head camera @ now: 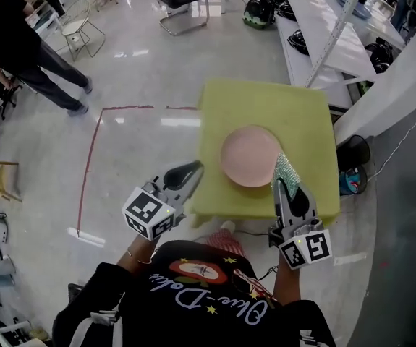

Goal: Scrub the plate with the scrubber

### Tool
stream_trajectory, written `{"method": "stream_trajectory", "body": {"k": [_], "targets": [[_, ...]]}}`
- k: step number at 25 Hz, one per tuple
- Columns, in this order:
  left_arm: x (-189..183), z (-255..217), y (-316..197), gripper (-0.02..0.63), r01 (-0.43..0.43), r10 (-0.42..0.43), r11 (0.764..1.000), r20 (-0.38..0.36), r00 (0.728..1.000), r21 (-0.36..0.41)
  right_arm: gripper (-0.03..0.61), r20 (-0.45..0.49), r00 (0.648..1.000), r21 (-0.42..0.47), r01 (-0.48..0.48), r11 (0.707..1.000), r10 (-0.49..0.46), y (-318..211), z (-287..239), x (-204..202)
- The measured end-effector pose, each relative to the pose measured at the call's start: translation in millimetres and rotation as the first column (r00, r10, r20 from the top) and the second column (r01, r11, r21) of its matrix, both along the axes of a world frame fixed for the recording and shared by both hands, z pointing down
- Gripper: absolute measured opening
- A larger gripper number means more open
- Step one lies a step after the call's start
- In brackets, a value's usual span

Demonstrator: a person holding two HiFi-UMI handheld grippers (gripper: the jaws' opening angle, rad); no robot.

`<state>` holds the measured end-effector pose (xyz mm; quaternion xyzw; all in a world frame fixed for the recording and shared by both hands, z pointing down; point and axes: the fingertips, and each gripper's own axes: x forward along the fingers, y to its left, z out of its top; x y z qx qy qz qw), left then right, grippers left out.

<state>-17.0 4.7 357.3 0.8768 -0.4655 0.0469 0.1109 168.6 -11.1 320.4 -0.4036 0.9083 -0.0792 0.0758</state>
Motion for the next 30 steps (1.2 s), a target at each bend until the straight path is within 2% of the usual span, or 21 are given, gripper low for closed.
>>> {"method": "stream_trajectory", "body": {"k": [4, 10, 13, 18, 22, 25, 26, 28, 30], "targets": [[2, 8, -23, 0.011, 0.045, -0.045, 0.999, 0.007, 0.999, 0.0, 0.064, -0.019, 1.0, -0.017, 0.02, 1.0, -0.02, -26, 11, 6], [5, 29, -55, 0.011, 0.072, -0.073, 0.995, -0.008, 0.997, -0.063, 0.064, -0.122, 0.989, -0.053, 0.075, 0.996, -0.081, -62, 36, -1], [0, 50, -66, 0.011, 0.063, -0.063, 0.993, -0.002, 0.998, -0.103, 0.064, -0.193, 0.975, -0.073, 0.103, 0.992, -0.115, -76, 58, -15], [-11, 84, -86, 0.011, 0.055, -0.06, 0.985, -0.03, 0.998, -0.162, 0.064, -0.267, 0.95, -0.146, 0.123, 0.982, -0.159, -102, 97, -41], [-17, 116, -107, 0.012, 0.029, -0.031, 0.976, -0.007, 0.999, -0.215, 0.064, -0.348, 0.92, -0.208, 0.112, 0.972, -0.181, -133, 136, -60], [-16, 140, -125, 0.012, -0.002, -0.002, 0.96, -0.013, 1.0, -0.279, 0.064, -0.423, 0.884, -0.251, 0.096, 0.963, -0.198, -156, 167, -69], [-15, 149, -131, 0.022, -0.009, 0.004, 0.953, -0.02, 1.0, -0.304, 0.065, -0.457, 0.864, -0.26, 0.097, 0.961, -0.211, -162, 178, -71], [-12, 164, -143, 0.107, -0.026, 0.017, 0.934, -0.029, 0.999, -0.355, 0.064, -0.528, 0.814, -0.276, 0.106, 0.955, -0.243, -174, 199, -74], [-10, 179, -152, 0.107, -0.052, 0.044, 0.918, -0.029, 0.999, -0.393, 0.064, -0.584, 0.762, -0.295, 0.122, 0.948, -0.28, -183, 218, -80]]}}
